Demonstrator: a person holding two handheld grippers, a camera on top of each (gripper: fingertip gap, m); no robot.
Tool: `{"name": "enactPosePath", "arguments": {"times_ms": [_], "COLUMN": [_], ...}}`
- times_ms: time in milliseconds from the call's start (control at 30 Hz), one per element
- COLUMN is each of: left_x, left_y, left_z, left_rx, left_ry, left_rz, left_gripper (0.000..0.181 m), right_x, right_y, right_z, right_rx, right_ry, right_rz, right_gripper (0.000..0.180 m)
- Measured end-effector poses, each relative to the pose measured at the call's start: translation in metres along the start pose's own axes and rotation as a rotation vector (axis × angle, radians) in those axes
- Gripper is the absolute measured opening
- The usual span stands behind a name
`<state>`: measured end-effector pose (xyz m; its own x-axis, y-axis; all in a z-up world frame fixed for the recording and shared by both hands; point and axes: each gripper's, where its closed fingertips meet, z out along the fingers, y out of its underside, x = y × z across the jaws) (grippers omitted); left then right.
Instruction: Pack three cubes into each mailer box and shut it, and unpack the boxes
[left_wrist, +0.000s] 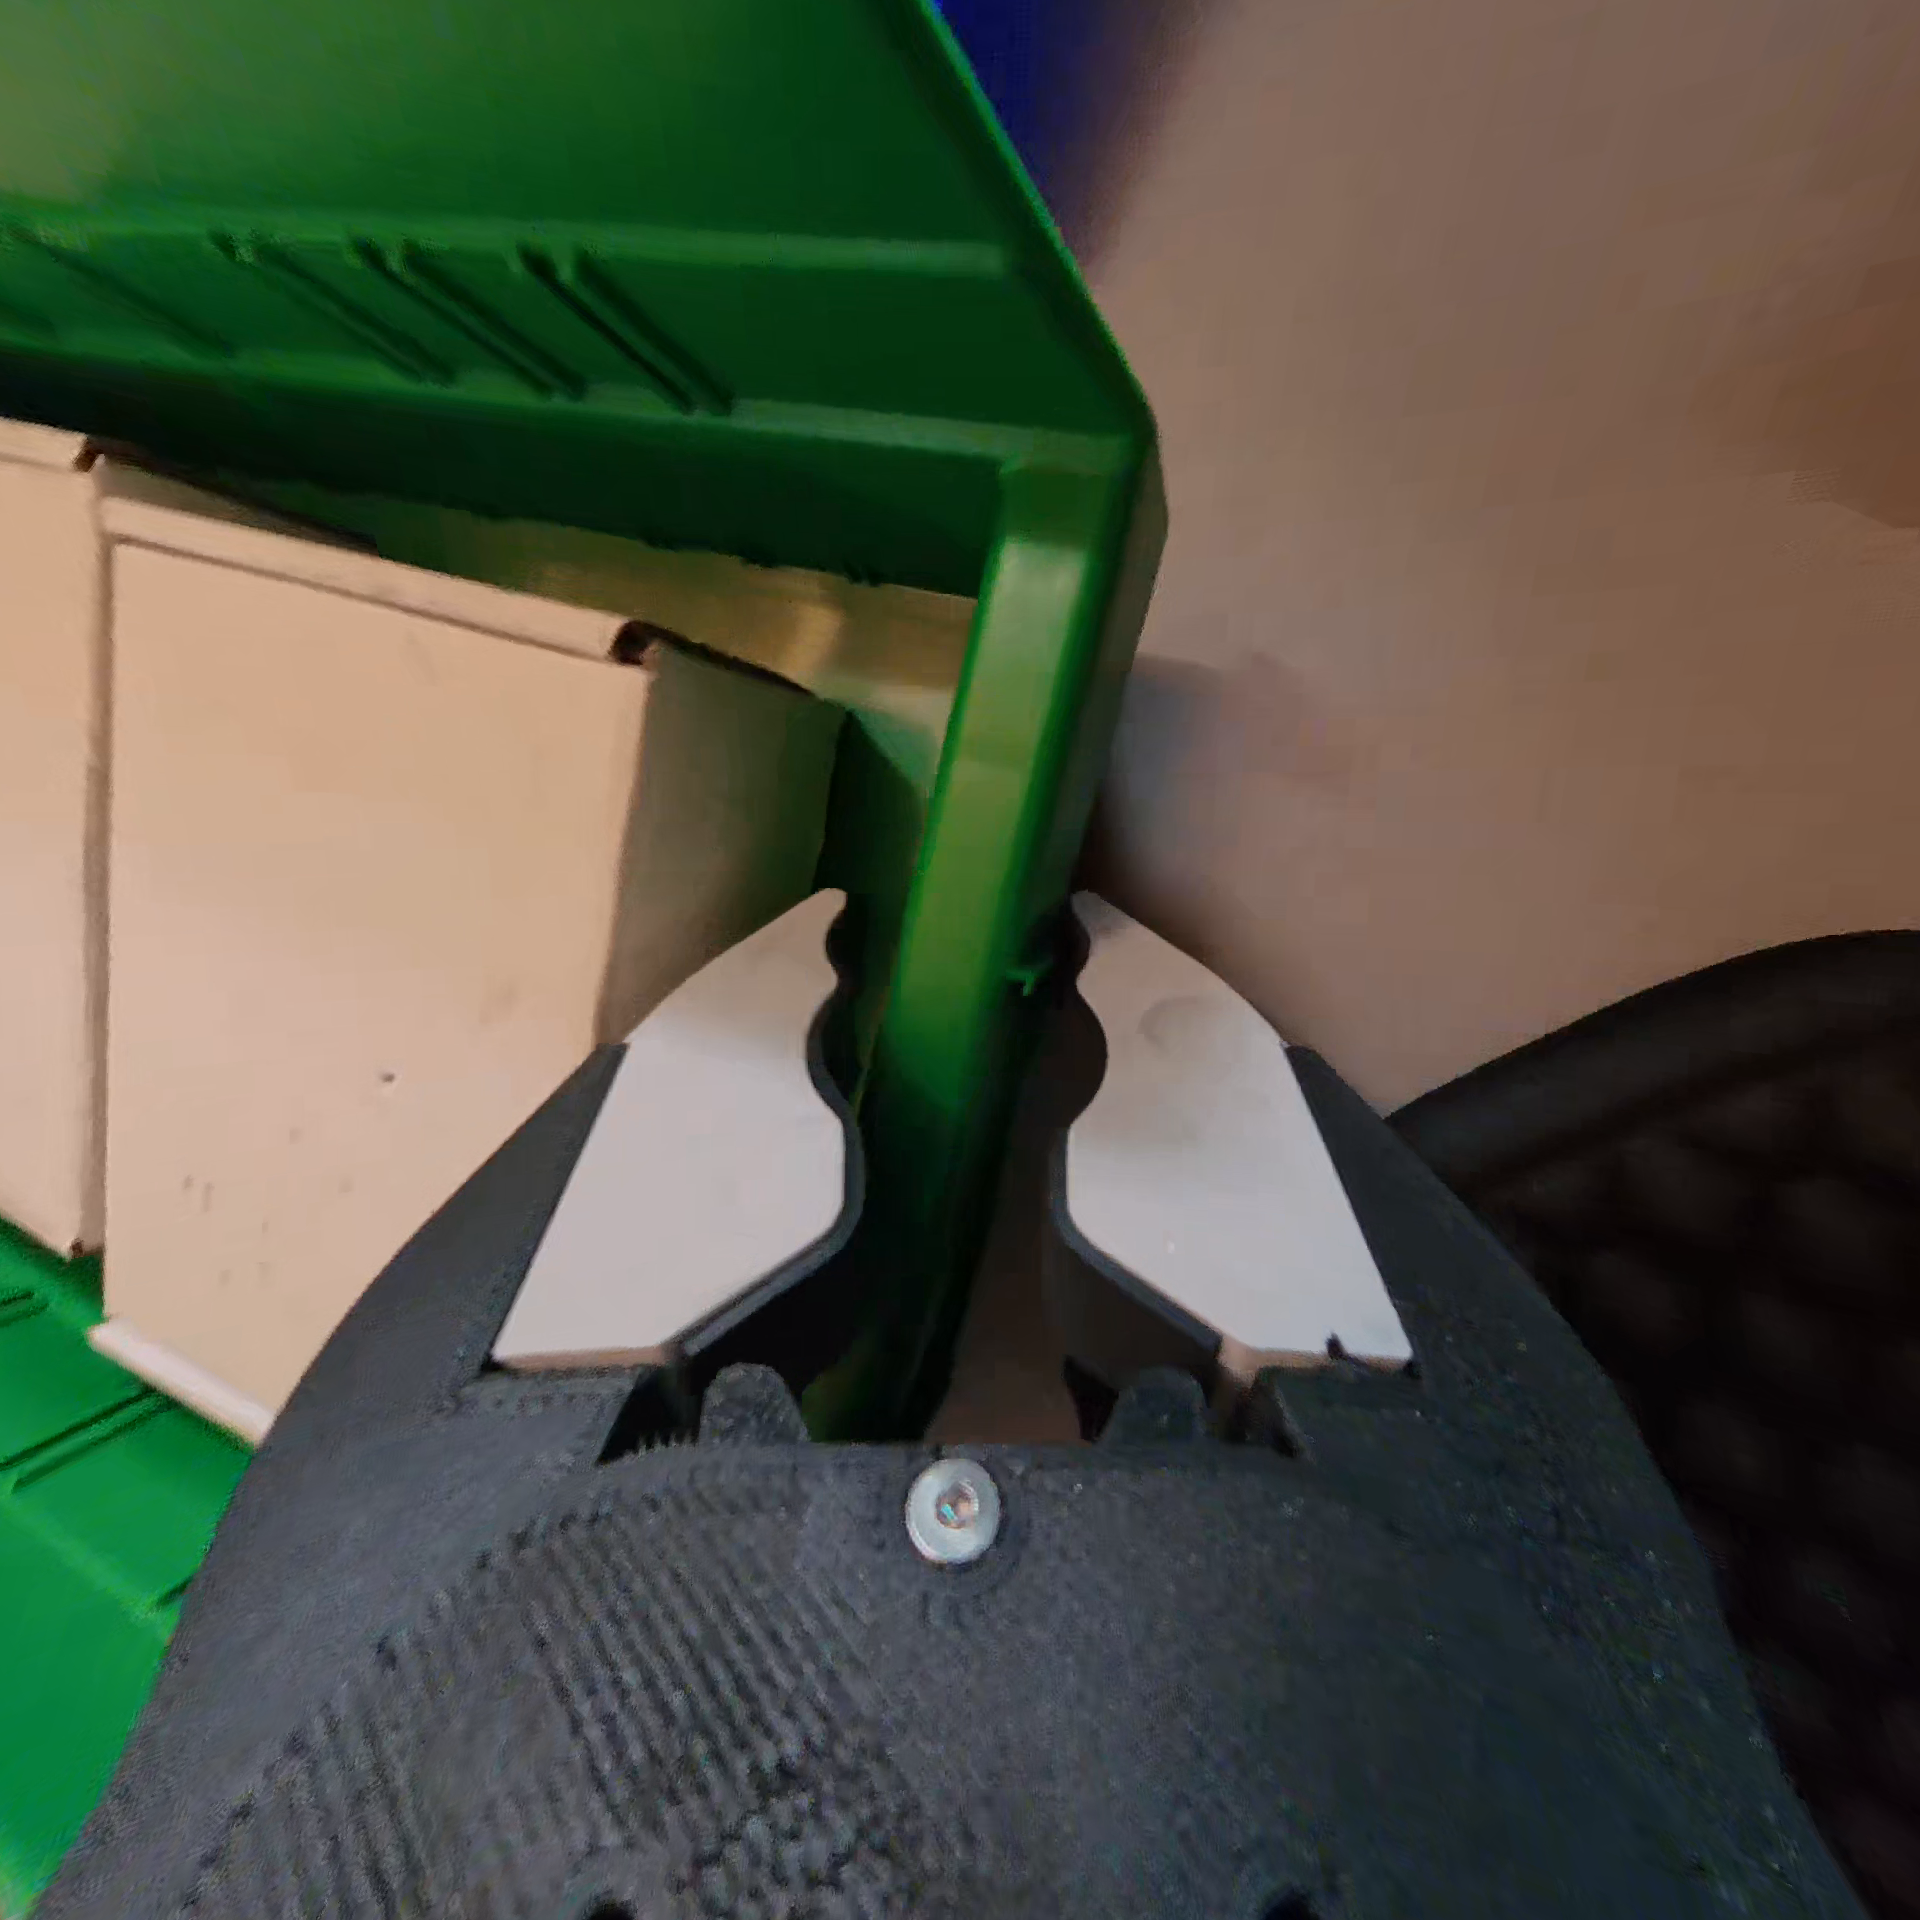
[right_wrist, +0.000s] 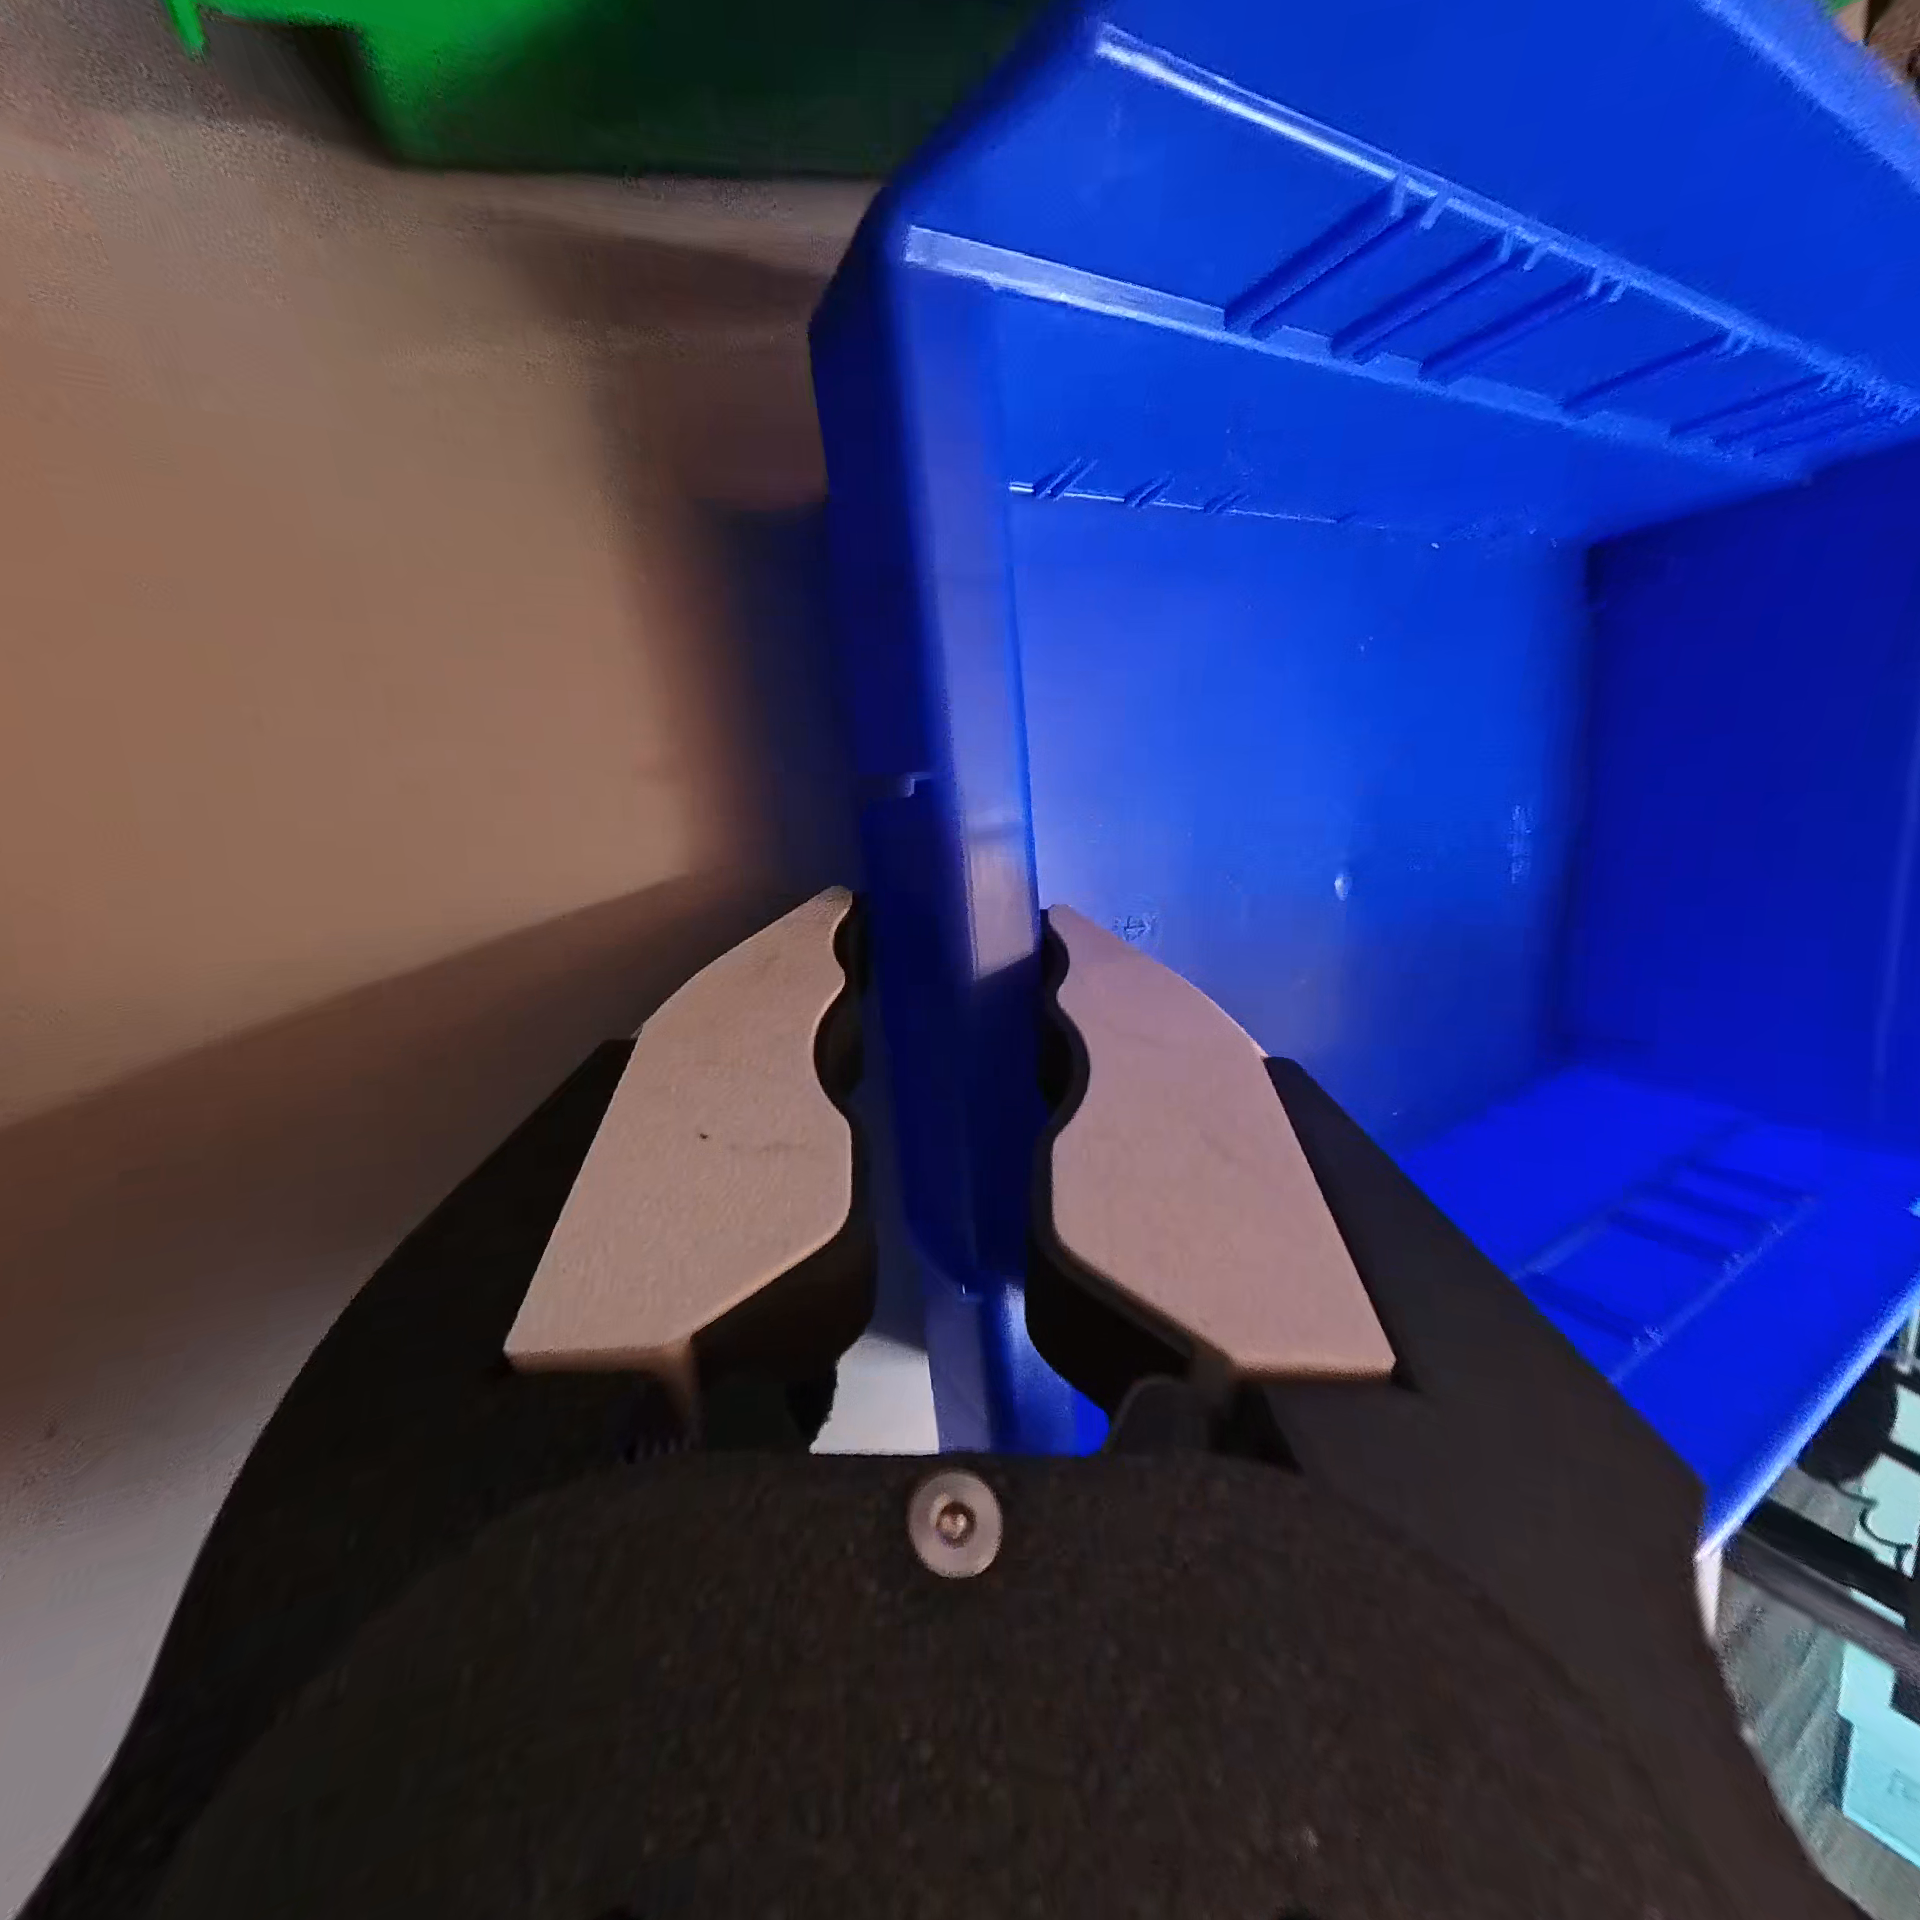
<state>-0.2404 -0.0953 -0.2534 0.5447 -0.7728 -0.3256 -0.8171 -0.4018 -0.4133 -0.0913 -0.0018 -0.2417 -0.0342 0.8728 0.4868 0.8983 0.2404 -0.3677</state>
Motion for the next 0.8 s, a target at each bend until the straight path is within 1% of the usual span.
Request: {"name": "enactPosePath", "arguments": {"times_ms": [267, 467, 633, 800], "left_x": [-0.001, -0.004, -0.01, -0.025], "left_y": [-0.009, -0.022, -0.032, -0.036], "left_z": [0.006, 0.013, 0.022, 0.03], "left_rx": [-0.005, -0.02, -0.01, -0.021], "left_ry": [0.002, 0.015, 0.054, 0.055], "left_rz": [0.018, 0.062, 0.063, 0.054], "left_gripper": [0.031, 0.029, 0.026, 0.026], "right_x": [-0.009, 0.002, 0.018, 0.033], "right_y": [0.072, 0.128, 0.159, 0.177], "right_z": [-0.038, -0.057, -0.061, -0.059], "right_rx": [-0.049, -0.103, -0.132, -0.147], "right_ry": [0.052, 0.066, 0.057, 0.047], "right_rz": [0.052, 0.063, 0.078, 0.082], "right_gripper": [0.029, 0.03, 0.03, 0.03]}}
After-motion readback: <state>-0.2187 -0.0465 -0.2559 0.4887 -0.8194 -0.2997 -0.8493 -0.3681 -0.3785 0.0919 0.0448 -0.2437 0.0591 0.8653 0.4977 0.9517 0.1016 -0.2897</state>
